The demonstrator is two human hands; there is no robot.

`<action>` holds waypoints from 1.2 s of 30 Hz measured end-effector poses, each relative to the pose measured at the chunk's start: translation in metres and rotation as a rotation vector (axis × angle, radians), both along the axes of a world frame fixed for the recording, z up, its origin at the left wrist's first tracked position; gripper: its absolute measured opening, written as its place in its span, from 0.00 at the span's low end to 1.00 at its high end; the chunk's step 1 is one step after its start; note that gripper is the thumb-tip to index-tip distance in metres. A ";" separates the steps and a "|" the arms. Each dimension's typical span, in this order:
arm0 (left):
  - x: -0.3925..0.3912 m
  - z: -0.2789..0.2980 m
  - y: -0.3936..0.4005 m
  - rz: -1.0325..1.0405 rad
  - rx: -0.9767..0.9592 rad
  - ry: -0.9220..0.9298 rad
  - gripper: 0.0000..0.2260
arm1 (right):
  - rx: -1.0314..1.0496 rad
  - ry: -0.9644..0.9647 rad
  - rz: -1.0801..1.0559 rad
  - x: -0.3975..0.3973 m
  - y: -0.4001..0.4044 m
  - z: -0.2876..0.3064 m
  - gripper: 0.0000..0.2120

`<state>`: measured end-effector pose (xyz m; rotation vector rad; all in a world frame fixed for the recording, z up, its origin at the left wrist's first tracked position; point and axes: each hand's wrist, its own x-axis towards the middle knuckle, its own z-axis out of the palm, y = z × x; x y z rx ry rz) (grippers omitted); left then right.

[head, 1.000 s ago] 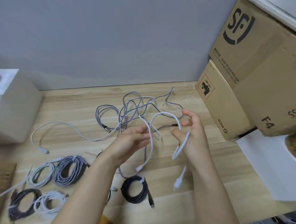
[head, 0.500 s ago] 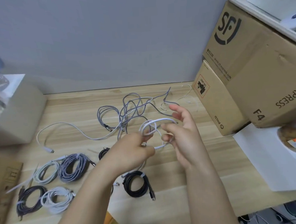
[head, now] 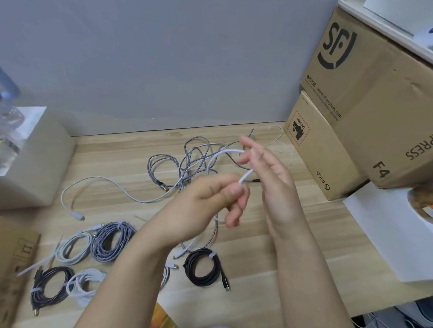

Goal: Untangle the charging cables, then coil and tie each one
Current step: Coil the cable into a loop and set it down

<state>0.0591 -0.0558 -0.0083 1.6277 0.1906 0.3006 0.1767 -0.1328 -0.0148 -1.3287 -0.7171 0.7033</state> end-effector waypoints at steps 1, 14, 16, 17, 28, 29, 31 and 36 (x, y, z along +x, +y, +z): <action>0.000 0.001 0.001 0.021 -0.128 -0.051 0.13 | 0.006 -0.011 0.020 -0.001 0.000 0.000 0.09; 0.025 0.006 0.027 0.327 -0.462 -0.204 0.14 | -0.389 -0.374 0.224 -0.019 0.011 -0.026 0.10; 0.027 0.000 0.030 0.347 -0.337 -0.134 0.16 | -0.451 -0.525 0.262 -0.017 0.011 -0.021 0.07; 0.028 -0.003 0.031 0.338 -0.287 -0.112 0.17 | -0.501 -0.603 0.277 -0.017 0.011 -0.018 0.07; 0.016 -0.015 0.034 0.196 0.209 0.316 0.11 | -0.579 -0.768 0.246 0.017 -0.001 0.026 0.11; 0.015 -0.014 0.034 0.167 0.160 0.314 0.14 | -0.521 -0.719 0.189 0.021 0.000 0.027 0.08; 0.012 -0.016 0.035 0.089 -0.009 0.276 0.20 | -0.391 -0.607 0.079 0.027 0.003 0.027 0.05; 0.008 -0.021 0.038 -0.139 -0.564 0.032 0.16 | -0.152 -0.434 -0.084 0.031 0.013 0.014 0.08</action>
